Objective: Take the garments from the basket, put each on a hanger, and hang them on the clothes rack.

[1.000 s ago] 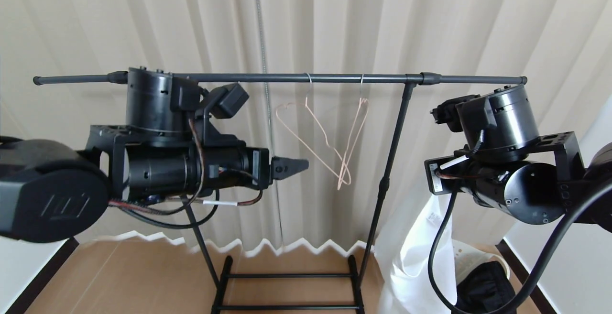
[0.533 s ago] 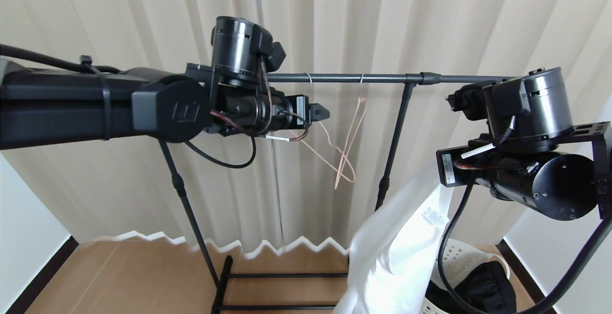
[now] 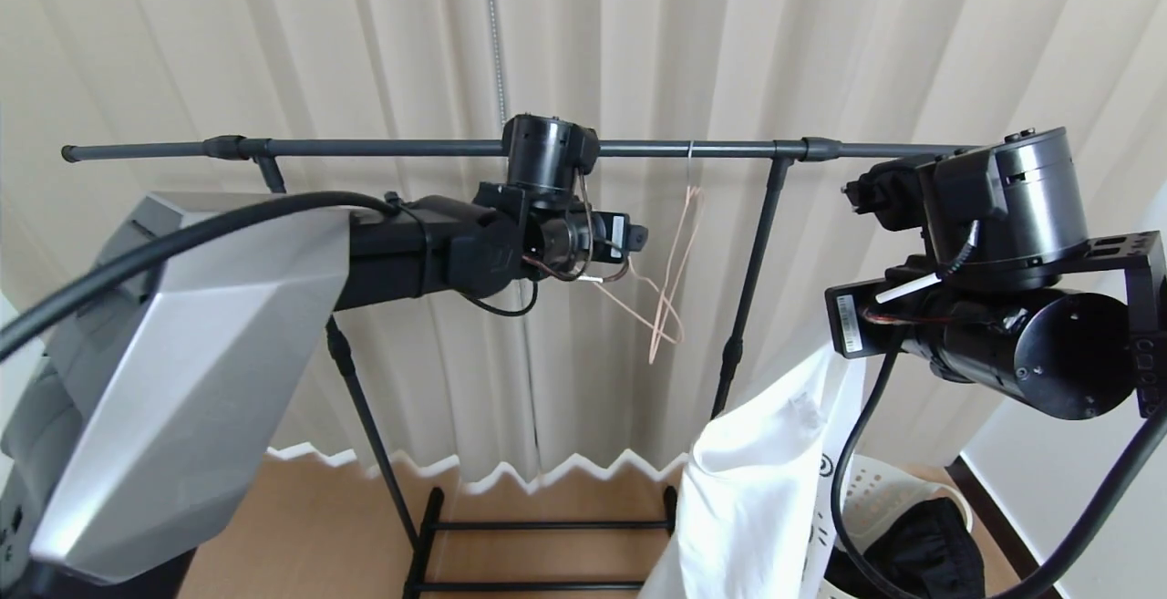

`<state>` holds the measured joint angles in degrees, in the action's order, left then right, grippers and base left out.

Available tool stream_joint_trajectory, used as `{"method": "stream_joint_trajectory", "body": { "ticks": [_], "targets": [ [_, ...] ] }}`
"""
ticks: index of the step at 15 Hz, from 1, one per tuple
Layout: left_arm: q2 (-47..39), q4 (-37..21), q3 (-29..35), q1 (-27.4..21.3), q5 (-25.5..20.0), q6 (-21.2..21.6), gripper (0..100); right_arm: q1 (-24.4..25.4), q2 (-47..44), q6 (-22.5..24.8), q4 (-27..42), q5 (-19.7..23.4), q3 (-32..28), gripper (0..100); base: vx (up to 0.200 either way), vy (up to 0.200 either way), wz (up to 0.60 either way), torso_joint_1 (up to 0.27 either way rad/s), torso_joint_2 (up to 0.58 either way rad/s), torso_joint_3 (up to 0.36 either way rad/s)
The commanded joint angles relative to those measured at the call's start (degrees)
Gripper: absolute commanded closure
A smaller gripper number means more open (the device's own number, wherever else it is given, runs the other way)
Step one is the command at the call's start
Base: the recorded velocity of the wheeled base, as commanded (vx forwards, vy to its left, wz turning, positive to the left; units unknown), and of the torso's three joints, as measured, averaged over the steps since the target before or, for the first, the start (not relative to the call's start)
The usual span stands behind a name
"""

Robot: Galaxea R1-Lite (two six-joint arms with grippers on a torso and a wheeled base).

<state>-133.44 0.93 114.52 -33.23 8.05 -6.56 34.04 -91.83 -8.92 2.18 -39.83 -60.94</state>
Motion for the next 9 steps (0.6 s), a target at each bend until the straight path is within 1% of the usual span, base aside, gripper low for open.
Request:
{"method": "stream_joint_trajectory", "body": {
  "ticks": [1, 2, 6, 9],
  "targets": [
    [-5.1, 5.8, 0.1, -0.2, 1.7, -1.7, 0, 0.1, -0.8, 0.0, 0.0, 0.0, 0.4, 100, 0.000, 0.000, 0.00, 0.000, 0.00, 0.000],
    [-5.3, 7.3, 0.1, -0.1, 1.8, -1.8, 0, 0.1, -0.7, 0.0, 0.0, 0.0, 0.2, 100, 0.000, 0.000, 0.00, 0.000, 0.00, 0.000],
    [-5.1, 9.4, 0.1, -0.3, 1.8, -1.7, 0, -0.2, -0.7, 0.0, 0.0, 0.0, -0.1, 100, 0.000, 0.000, 0.00, 0.000, 0.00, 0.000],
    [-5.3, 9.6, 0.1, -0.7, 1.8, -1.5, 0, -1.3, -0.6, 0.0, 0.0, 0.2, -0.2, 100, 0.000, 0.000, 0.00, 0.000, 0.00, 0.000]
  ]
}}
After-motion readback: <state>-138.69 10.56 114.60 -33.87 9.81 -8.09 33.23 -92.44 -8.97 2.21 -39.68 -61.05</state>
